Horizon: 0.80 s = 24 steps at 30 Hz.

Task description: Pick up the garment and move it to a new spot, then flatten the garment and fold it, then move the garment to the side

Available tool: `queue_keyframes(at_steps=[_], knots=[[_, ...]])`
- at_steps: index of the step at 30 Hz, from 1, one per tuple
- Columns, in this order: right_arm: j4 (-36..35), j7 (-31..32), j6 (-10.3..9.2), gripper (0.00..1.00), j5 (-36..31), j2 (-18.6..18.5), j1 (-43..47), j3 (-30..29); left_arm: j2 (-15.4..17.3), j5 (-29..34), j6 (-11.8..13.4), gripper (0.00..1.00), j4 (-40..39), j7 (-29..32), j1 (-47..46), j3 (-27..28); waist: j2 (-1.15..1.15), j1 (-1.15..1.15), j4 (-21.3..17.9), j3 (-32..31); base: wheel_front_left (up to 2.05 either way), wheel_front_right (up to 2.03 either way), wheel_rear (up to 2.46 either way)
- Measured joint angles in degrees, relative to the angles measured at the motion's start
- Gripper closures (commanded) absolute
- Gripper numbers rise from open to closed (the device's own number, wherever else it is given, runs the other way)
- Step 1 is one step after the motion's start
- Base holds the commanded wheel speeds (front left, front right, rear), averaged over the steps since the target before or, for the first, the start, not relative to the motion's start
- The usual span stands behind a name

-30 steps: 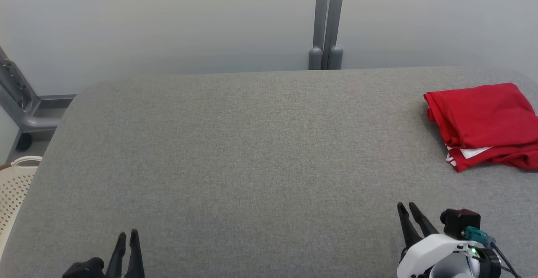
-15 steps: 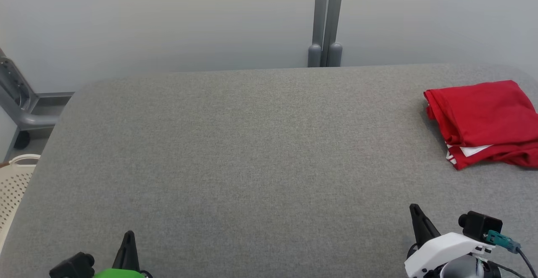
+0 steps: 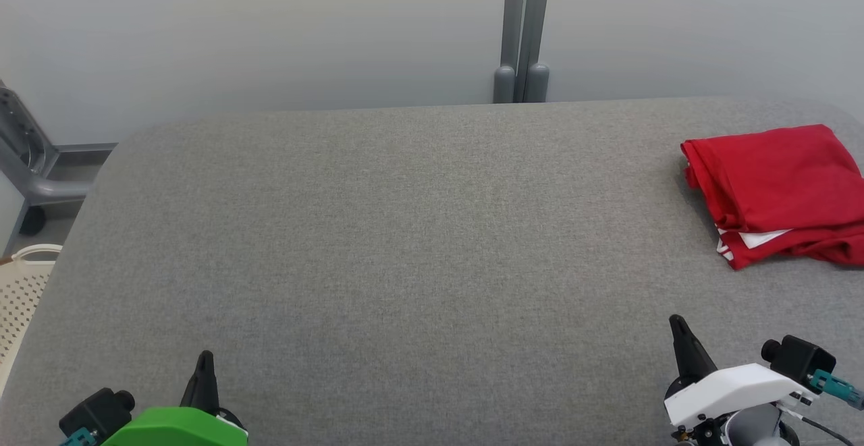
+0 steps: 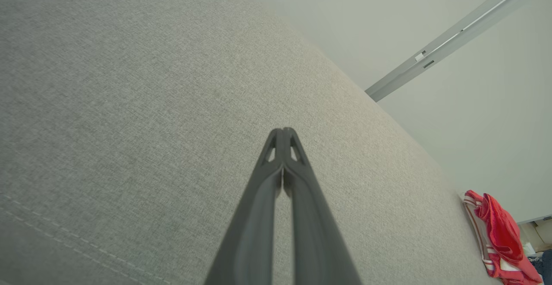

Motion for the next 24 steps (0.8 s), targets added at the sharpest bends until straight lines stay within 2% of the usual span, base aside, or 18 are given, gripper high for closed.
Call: queue_keyframes(at_steps=[24], knots=[[-3.1,1.9,-0.02,1.0,16.3,-0.1,0.0,-1.7,-2.2,-11.8,-3.5,1.0,0.5,5.3,-3.7,4.7,0.0,0.0,-0.2,0.9,0.0,0.0,0.0]])
